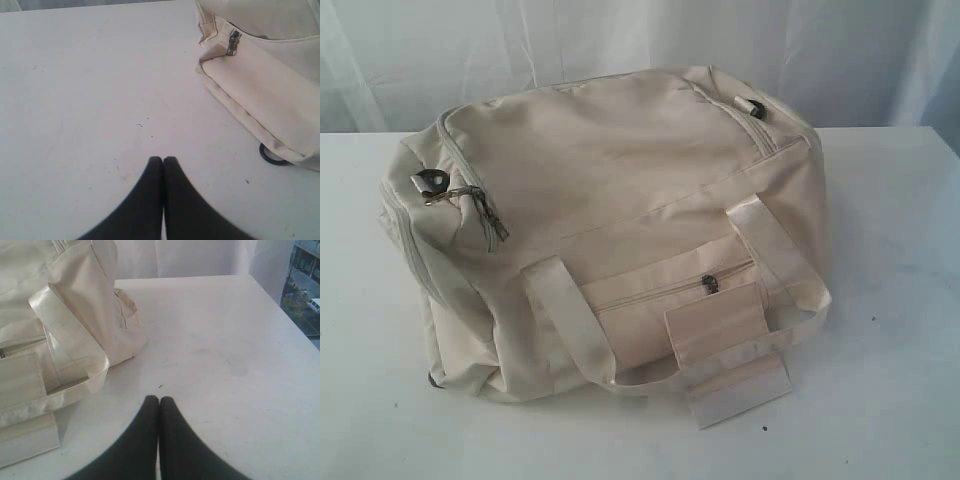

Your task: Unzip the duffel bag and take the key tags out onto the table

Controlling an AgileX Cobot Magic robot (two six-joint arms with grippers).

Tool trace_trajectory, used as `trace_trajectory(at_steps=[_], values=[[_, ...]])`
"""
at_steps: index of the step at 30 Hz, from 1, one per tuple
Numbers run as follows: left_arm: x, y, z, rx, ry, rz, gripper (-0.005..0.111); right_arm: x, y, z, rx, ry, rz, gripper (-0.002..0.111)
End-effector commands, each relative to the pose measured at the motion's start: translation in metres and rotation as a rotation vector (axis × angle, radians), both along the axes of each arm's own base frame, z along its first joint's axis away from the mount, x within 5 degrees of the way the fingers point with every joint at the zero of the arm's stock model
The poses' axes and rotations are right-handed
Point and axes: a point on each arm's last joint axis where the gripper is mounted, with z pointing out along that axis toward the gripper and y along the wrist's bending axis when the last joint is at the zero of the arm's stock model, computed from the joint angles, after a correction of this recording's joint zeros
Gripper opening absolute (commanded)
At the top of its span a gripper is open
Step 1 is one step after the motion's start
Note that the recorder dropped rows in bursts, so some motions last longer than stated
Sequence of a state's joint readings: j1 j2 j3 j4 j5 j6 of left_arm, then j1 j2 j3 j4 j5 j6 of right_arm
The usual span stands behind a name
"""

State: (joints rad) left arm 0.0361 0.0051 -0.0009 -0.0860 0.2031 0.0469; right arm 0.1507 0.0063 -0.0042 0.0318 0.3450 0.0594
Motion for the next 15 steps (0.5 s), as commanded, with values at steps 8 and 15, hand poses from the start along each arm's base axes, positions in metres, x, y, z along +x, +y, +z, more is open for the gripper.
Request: trace_trajectory(at_steps=[8,15], values=[[-0.0002,-0.0002,0.0001,-0.007,-0.006,0.001,0.0,-0.0003,0.0003,-0.0008,0.007,-0.004,0.005,0.0],[-0.0002,-0.0002,0.0001,-0.007,-0.006,0.001,0.0,-0.0001,-0.0005,-0.0008,-0.056,-0.014,0.012,0.0]])
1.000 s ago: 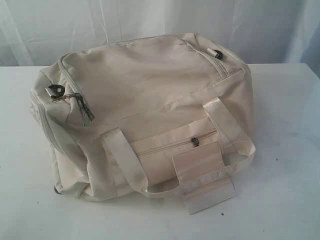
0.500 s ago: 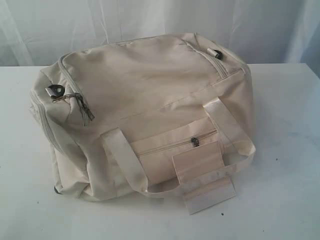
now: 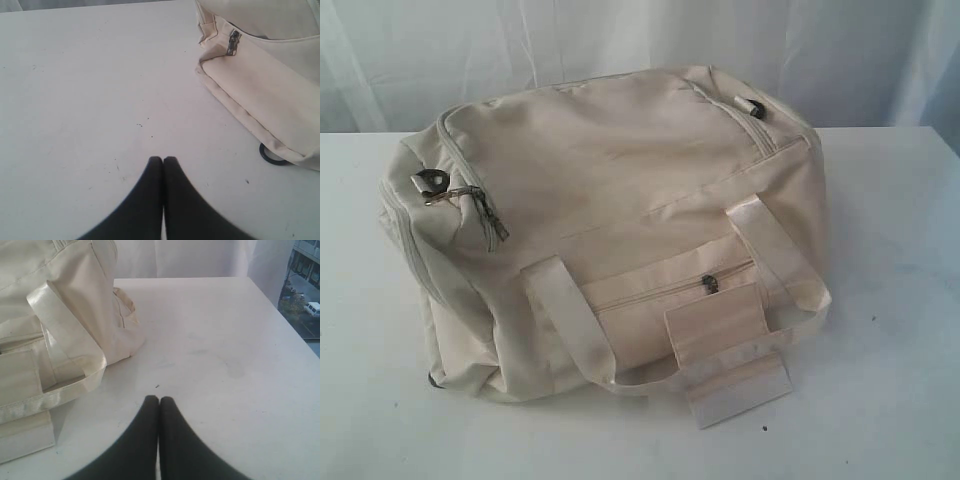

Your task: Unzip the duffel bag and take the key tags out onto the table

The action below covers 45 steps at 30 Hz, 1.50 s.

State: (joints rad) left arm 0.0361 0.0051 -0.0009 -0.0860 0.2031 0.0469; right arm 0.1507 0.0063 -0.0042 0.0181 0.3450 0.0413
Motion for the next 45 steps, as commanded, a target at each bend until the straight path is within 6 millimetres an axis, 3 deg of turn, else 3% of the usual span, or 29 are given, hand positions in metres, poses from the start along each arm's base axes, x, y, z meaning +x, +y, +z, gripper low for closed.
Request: trace_trajectory(at_steps=[1,26,35,45], values=[[0.0,0.0,0.0,-0.007,-0.006,0.001,0.0,0.0,0.0,-0.001,-0.025,-0.009,0.008,0.0],[0.0,0.0,0.0,-0.005,-0.008,0.001,0.0,0.0,-0.001,0.0,-0.048,-0.017,0.008,0.0],[0.004,0.003,0.017,0.034,-0.198,0.024,0.0,0.003,0.0,0.017,-0.019,-0.211,0.006,0.0],[0.004,0.006,0.038,0.041,-0.425,0.065,0.0,0.003,0.0,0.019,-0.009,-0.226,0.005,0.0]])
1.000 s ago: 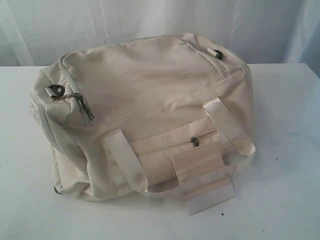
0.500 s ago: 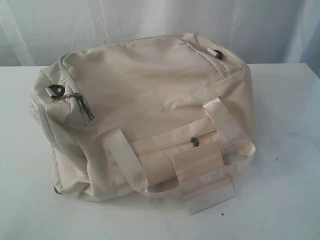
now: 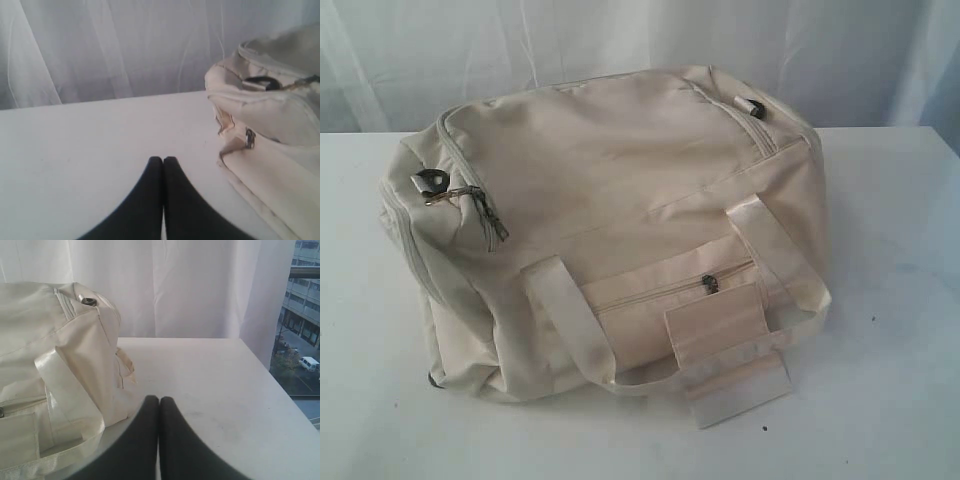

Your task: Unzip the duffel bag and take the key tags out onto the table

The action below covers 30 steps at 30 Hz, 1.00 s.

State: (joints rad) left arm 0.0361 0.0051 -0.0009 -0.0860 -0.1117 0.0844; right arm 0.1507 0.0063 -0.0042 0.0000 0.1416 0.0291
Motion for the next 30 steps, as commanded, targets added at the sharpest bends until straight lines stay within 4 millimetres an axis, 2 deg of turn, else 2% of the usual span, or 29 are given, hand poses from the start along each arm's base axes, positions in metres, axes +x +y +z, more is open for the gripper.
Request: trace_trajectory(at_steps=[1,10,18,20,24,28,30], values=[[-0.001,0.002,0.012,-0.005,-0.139,0.024,0.0,0.0,0.0,0.0,-0.011,-0.02,0.005,0.0],[-0.003,0.003,0.021,-0.007,-0.235,0.039,0.0,0.0,0.0,0.0,-0.023,-0.022,0.004,0.0],[-0.012,0.008,0.046,-0.104,-0.538,0.065,0.0,0.0,0.0,0.002,-0.021,-0.036,0.004,0.0],[-0.012,0.007,0.048,-0.149,-0.519,0.051,0.0,0.0,0.0,0.002,-0.02,-0.04,0.004,0.0],[-0.013,0.005,0.071,-0.179,-0.44,0.022,0.0,0.0,0.0,0.006,-0.014,-0.084,0.005,0.0],[-0.006,0.001,0.099,-0.195,-0.264,-0.006,0.0,-0.001,0.0,0.015,0.001,-0.18,0.005,0.0],[0.003,-0.001,0.11,-0.2,-0.111,-0.023,0.0,-0.002,0.0,0.02,0.009,-0.232,0.005,0.0]])
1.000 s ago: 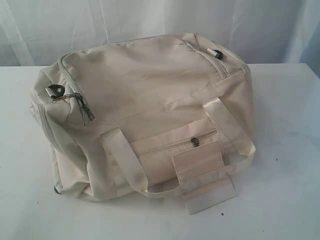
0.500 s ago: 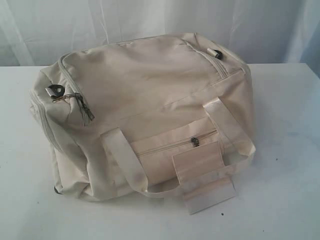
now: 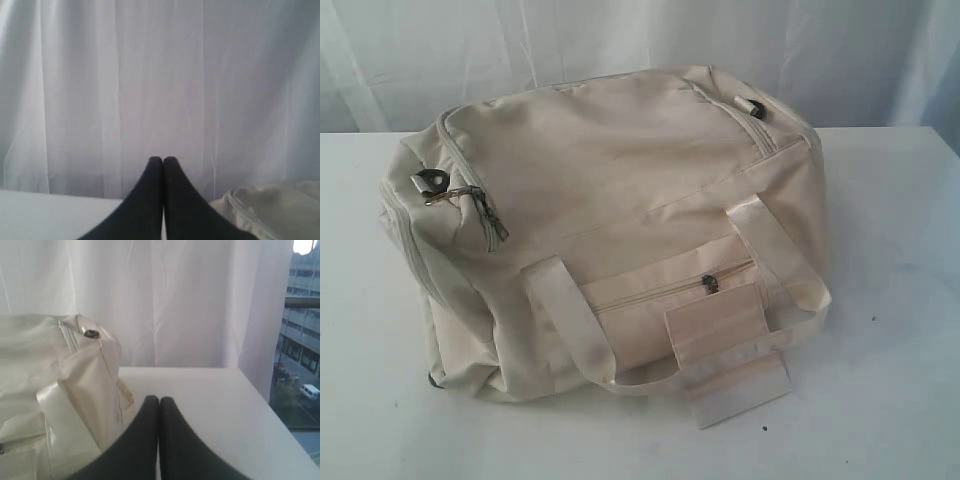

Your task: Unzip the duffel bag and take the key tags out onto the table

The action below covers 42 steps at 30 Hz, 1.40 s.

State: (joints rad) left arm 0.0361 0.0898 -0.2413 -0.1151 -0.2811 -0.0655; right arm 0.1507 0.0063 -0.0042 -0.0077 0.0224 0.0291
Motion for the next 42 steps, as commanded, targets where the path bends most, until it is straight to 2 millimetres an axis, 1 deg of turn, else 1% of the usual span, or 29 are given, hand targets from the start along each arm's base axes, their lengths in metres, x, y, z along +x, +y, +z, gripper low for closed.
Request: trace_trajectory(at_steps=[1,4,6,7,9,10,13,15,18,21,23,24,26,27,29,31,33,34,35,36,37,38,39,40,41,42], values=[[0.016,-0.005,0.02,-0.024,0.313,-0.066,0.0,-0.002,0.0,0.011,0.003,-0.141,0.005,0.0],[0.031,-0.01,0.029,-0.007,0.606,-0.124,0.0,-0.004,0.0,0.018,0.014,-0.211,0.006,0.0],[0.038,-0.014,0.033,0.08,0.775,-0.178,0.0,-0.005,0.0,0.021,0.019,-0.248,0.006,0.0],[0.042,-0.017,0.034,0.147,0.861,-0.235,0.0,-0.005,0.0,0.023,0.023,-0.273,0.007,0.0],[0.048,-0.028,0.039,0.223,0.955,-0.383,0.0,-0.007,0.0,0.027,0.03,-0.319,0.007,0.0],[0.051,-0.035,0.043,0.255,0.972,-0.474,0.0,-0.008,0.0,0.031,0.037,-0.361,0.007,0.0],[0.052,-0.057,0.057,0.368,0.904,-0.767,0.0,-0.013,-0.001,0.039,0.093,-0.462,0.021,0.0],[0.05,-0.066,0.066,0.397,0.849,-0.877,0.0,-0.015,-0.002,0.044,0.143,-0.511,0.033,0.0],[0.052,-0.073,0.073,0.396,0.825,-0.936,0.0,-0.019,-0.003,0.049,0.18,-0.577,0.039,0.0],[0.059,-0.078,0.073,0.422,0.837,-0.98,0.0,-0.023,-0.003,0.053,0.191,-0.639,0.043,0.0],[0.065,-0.083,0.072,0.461,0.854,-1.008,0.0,-0.022,-0.003,0.052,0.228,-0.619,0.059,0.0],[0.07,-0.086,0.072,0.484,0.871,-1.026,0.0,-0.02,-0.003,0.05,0.263,-0.58,0.072,0.0],[0.076,-0.093,0.072,0.503,0.9,-1.059,0.0,-0.014,-0.002,0.043,0.304,-0.435,0.078,0.0],[0.078,-0.099,0.072,0.534,0.914,-1.1,0.0,-0.011,-0.001,0.043,0.33,-0.343,0.078,0.0],[0.081,-0.109,0.07,0.607,0.934,-1.138,0.0,-0.01,-0.001,0.049,0.431,-0.139,0.072,0.0],[0.086,-0.119,0.067,0.691,0.979,-1.14,0.0,-0.006,0.0,0.057,0.348,0.015,0.036,0.0],[0.093,-0.129,0.058,0.788,1.04,-1.104,0.0,0.001,0.001,0.067,0.265,0.107,0.016,0.0],[0.099,-0.142,0.047,0.866,1.056,-1.08,0.0,0.014,0.003,0.078,0.194,0.189,0.008,0.0],[0.101,-0.15,0.042,0.901,1.049,-1.092,0.0,0.021,0.004,0.083,0.16,0.233,0.006,0.0],[0.105,-0.167,0.035,0.927,1.021,-1.119,0.0,0.039,0.008,0.091,0.093,0.348,0.007,0.0],[0.106,-0.176,0.031,0.939,1.005,-1.132,0.0,0.047,0.01,0.092,0.068,0.403,0.013,0.0],[0.108,-0.191,0.023,0.977,0.965,-1.156,0.0,0.067,0.018,0.096,0.017,0.516,0.049,0.0],[0.11,-0.198,0.018,1.0,0.952,-1.168,0.0,0.075,0.022,0.097,0.01,0.558,0.074,0.0],[0.113,-0.21,0.008,1.015,0.951,-1.179,0.001,0.093,0.034,0.098,-0.006,0.646,0.146,0.0],[0.115,-0.215,0.003,1.022,0.951,-1.183,0.004,0.101,0.04,0.096,-0.03,0.683,0.181,0.0],[0.118,-0.222,-0.005,1.057,0.938,-1.193,0.016,0.114,0.051,0.091,-0.053,0.755,0.249,0.0]])
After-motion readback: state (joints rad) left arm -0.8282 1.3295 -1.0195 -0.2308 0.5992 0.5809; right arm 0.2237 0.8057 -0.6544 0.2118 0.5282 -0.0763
